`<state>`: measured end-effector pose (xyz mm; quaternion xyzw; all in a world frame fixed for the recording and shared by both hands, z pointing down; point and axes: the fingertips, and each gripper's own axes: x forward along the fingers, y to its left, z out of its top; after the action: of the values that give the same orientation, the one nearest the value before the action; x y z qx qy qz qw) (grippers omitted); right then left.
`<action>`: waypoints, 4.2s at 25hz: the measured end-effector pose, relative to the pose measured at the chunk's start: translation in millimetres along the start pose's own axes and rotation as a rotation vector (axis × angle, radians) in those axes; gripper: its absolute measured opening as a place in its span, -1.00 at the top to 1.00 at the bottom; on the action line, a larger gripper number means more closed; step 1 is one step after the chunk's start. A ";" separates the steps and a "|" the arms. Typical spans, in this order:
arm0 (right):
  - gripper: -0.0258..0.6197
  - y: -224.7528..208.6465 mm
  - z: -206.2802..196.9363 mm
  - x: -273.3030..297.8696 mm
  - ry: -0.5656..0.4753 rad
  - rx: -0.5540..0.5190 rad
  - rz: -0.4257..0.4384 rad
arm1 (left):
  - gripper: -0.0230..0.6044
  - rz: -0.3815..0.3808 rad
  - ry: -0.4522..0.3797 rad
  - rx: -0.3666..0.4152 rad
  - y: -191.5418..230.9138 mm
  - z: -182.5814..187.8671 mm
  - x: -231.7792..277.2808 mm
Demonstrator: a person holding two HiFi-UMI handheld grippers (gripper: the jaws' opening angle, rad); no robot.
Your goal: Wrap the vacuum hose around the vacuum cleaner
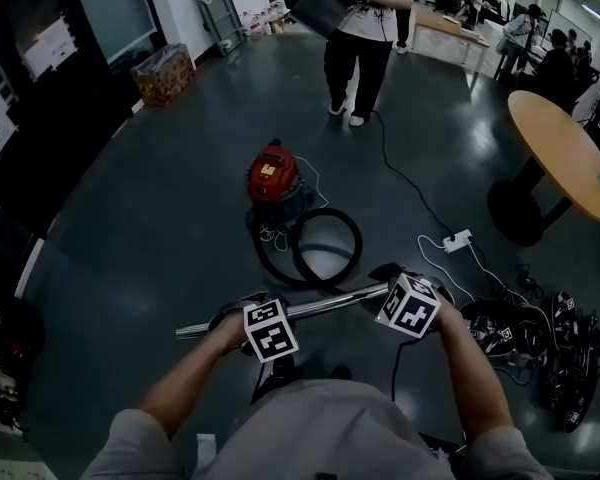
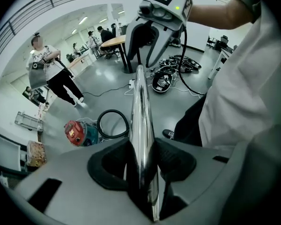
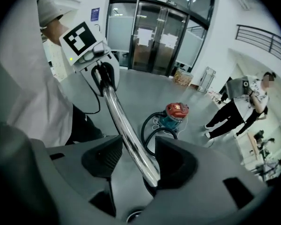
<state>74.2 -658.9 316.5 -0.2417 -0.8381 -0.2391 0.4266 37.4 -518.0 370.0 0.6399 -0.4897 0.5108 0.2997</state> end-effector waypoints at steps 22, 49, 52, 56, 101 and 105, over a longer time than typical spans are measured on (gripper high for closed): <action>0.25 15.8 -23.6 10.5 -0.561 0.958 0.195 | 0.36 0.123 -0.109 -0.345 -8.1 23.0 18.2; 0.09 44.4 99.7 114.8 -0.748 1.633 0.316 | 0.36 0.109 -0.291 -0.516 -31.9 -38.6 -15.7; 0.37 51.0 97.0 117.0 -0.736 1.690 0.243 | 0.37 0.101 -0.336 -0.523 -37.0 -42.4 -24.3; 0.44 64.5 90.0 124.2 -0.689 1.768 0.179 | 0.44 0.080 -0.453 -0.524 -45.6 -44.4 -38.4; 0.45 -14.3 68.9 98.1 -0.637 1.111 -0.110 | 0.51 -0.065 -0.394 -0.258 -35.2 -42.0 -74.1; 0.46 -9.4 52.9 88.5 -0.580 0.978 -0.102 | 0.51 -0.021 -0.408 -0.231 -20.4 -0.9 -61.4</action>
<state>-9.2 -616.3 360.5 -0.0308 -0.9446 0.2326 0.2293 56.3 -490.5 314.5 0.6963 -0.5887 0.3085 0.2710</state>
